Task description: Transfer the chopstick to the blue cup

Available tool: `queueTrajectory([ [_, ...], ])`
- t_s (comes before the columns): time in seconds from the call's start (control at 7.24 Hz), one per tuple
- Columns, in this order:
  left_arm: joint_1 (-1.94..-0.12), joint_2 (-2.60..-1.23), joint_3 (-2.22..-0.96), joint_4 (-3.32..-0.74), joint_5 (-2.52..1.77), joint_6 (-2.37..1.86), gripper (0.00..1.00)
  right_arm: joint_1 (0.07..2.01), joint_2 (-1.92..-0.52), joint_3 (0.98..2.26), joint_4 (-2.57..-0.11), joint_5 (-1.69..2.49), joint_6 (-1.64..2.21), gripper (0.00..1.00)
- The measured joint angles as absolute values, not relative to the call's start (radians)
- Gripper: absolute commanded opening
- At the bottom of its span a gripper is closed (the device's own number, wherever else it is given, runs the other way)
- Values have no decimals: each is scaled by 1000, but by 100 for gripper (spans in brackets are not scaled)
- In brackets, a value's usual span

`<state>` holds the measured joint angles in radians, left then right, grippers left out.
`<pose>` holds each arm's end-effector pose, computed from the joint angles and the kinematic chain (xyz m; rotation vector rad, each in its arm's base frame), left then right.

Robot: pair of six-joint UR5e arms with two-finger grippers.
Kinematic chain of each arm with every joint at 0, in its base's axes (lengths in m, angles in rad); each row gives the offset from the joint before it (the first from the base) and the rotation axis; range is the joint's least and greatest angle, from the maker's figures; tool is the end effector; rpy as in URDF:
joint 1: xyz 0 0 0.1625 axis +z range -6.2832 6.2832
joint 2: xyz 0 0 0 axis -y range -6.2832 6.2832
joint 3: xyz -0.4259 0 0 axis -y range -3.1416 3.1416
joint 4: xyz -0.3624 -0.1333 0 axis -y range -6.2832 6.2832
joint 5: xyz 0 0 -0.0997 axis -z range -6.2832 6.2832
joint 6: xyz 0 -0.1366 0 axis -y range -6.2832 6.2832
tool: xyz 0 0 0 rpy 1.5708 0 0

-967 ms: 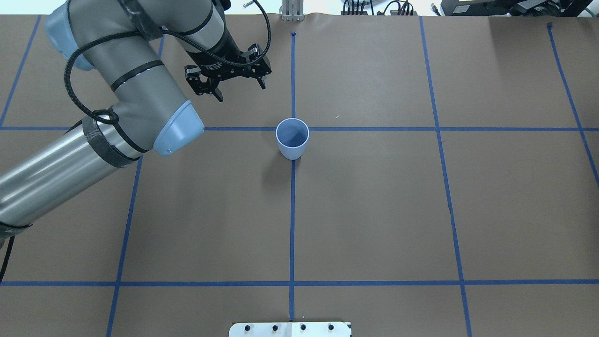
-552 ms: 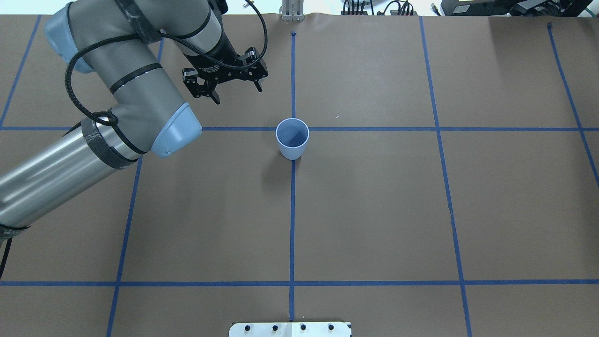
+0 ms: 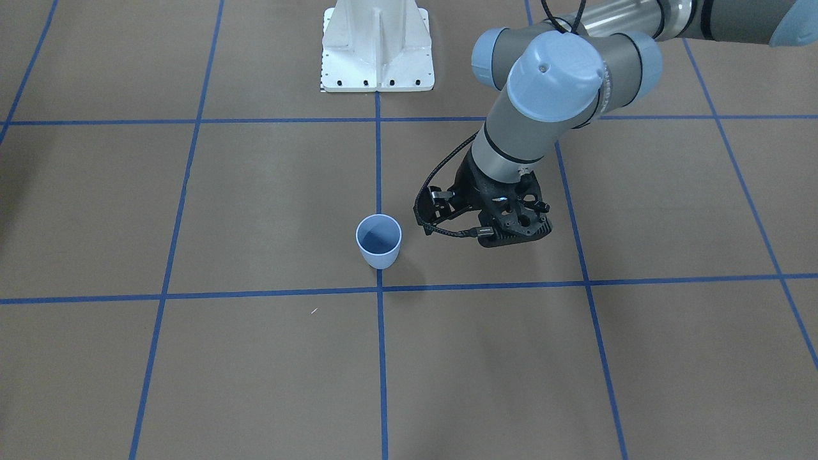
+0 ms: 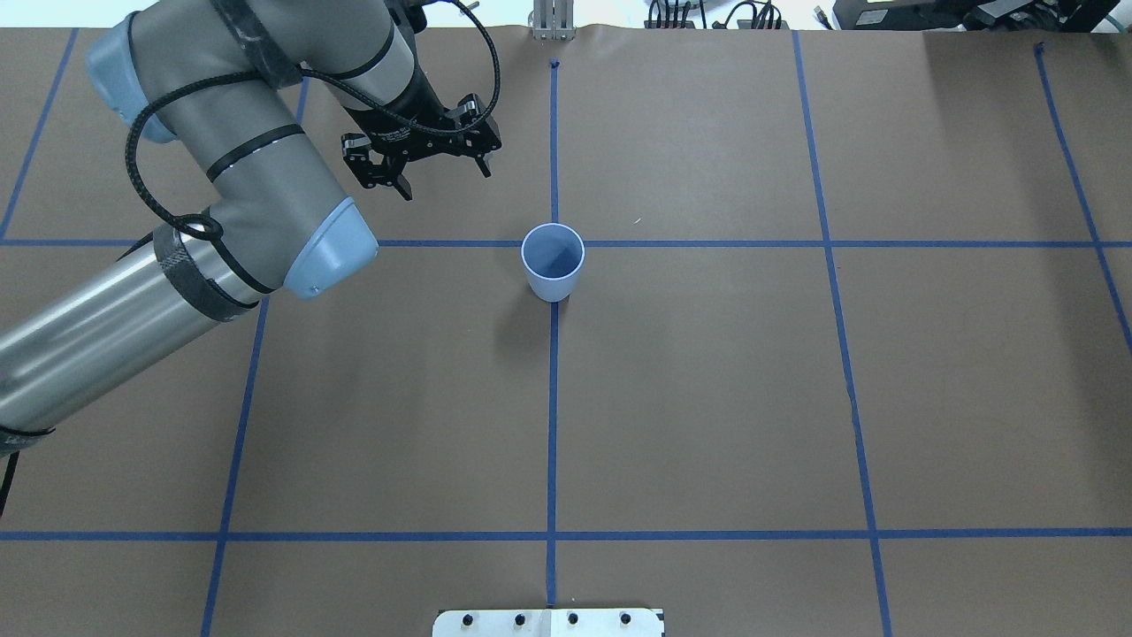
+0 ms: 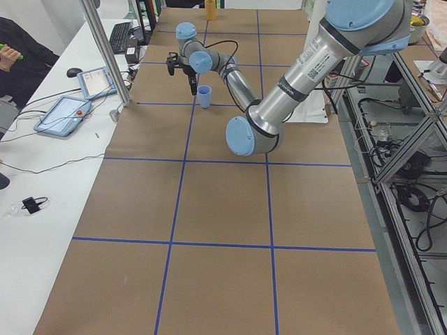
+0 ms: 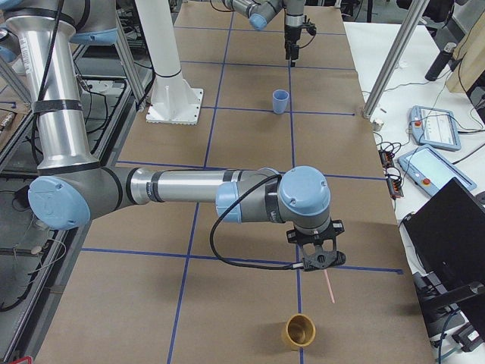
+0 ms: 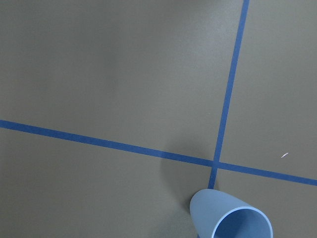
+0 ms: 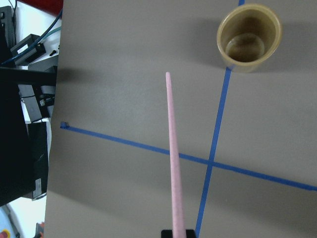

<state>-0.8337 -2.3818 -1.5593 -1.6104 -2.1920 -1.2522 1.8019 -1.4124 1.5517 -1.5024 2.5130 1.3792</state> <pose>0.4378 -0.5623 0.1960 -0.0475 0.9974 -0.2112 0.1459 -0.5206 0.5908 -0.3810 -0.9759 1.3785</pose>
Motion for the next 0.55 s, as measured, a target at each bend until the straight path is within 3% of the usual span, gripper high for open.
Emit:
queueTrajectory([
  [0.55, -921, -2373, -1574, -1604, -2237, -1221, 98, 1635, -1364, 1789, -1505, 2528, 1392, 0],
])
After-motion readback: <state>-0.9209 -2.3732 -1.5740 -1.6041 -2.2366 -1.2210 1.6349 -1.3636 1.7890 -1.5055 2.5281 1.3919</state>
